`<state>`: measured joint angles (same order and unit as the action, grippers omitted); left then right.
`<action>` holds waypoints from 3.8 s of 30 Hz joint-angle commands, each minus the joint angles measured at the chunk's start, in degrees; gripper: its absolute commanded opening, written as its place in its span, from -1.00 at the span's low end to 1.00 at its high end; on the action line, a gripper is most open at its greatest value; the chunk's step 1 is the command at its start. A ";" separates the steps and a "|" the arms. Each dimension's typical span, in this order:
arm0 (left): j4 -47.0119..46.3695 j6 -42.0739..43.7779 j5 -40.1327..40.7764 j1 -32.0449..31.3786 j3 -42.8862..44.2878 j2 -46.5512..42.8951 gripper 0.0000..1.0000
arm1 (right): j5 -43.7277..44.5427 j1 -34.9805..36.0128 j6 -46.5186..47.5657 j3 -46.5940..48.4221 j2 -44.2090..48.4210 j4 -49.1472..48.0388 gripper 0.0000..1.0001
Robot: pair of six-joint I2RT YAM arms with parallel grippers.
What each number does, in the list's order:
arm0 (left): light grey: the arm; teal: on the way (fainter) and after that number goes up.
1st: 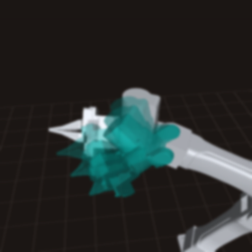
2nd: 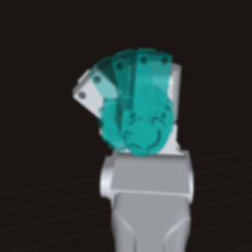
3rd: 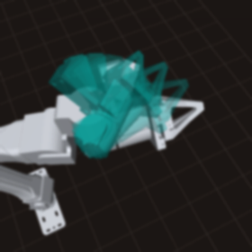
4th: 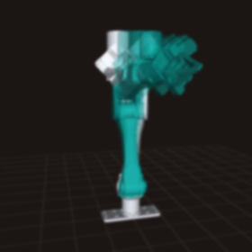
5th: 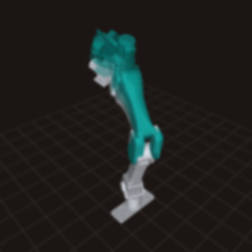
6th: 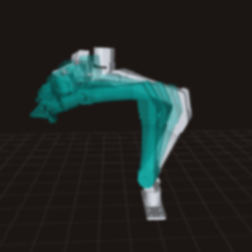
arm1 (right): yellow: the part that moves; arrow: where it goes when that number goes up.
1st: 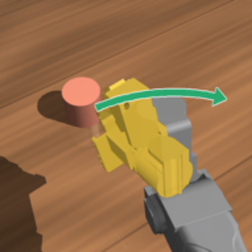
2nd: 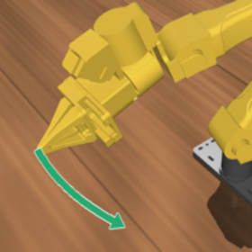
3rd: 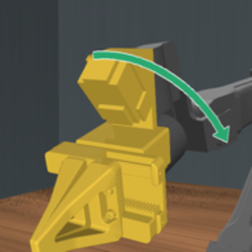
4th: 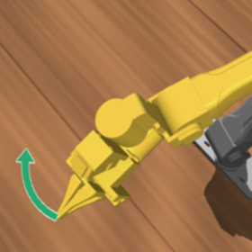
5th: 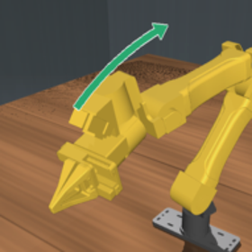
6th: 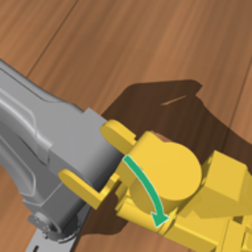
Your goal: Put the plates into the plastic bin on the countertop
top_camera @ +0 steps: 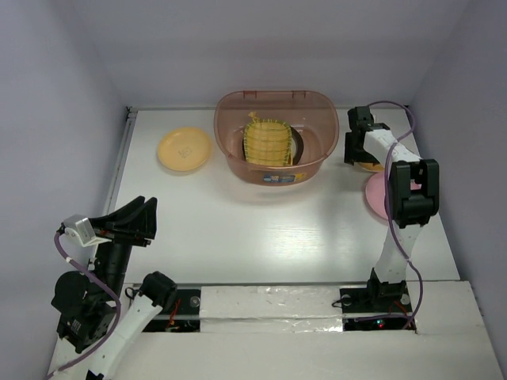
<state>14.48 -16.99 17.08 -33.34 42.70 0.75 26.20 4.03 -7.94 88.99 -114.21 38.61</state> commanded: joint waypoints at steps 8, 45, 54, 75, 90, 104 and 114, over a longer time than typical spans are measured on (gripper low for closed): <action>-1.65 0.56 1.02 -0.32 -0.16 -1.19 -0.22 | -0.44 -2.10 4.25 6.81 -3.65 -2.93 0.26; -1.65 0.65 1.29 -0.32 -0.16 -2.60 -0.24 | 10.54 -0.96 12.78 12.69 -1.28 -8.29 -1.00; -1.82 0.73 1.20 -0.32 -0.16 -1.99 -0.24 | 14.49 5.10 8.47 16.47 6.46 -1.09 -1.00; -1.82 0.65 1.29 0.74 -0.33 2.94 -0.24 | 9.94 36.21 20.77 48.38 -10.05 10.26 -1.00; -2.53 0.65 -0.21 3.55 -0.42 6.63 -0.25 | 12.11 41.23 25.96 46.28 -22.10 6.57 -0.65; -3.23 -0.67 1.20 5.22 0.63 15.67 -0.25 | 3.26 41.76 11.48 32.40 1.70 -2.39 0.36; -7.53 -8.92 -1.07 5.83 3.97 33.07 -0.65 | -11.58 41.76 -8.65 -16.62 39.12 -32.96 -1.00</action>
<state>11.27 -22.17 17.87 -27.99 44.45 29.06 21.98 45.47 -7.57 83.42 -82.26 19.49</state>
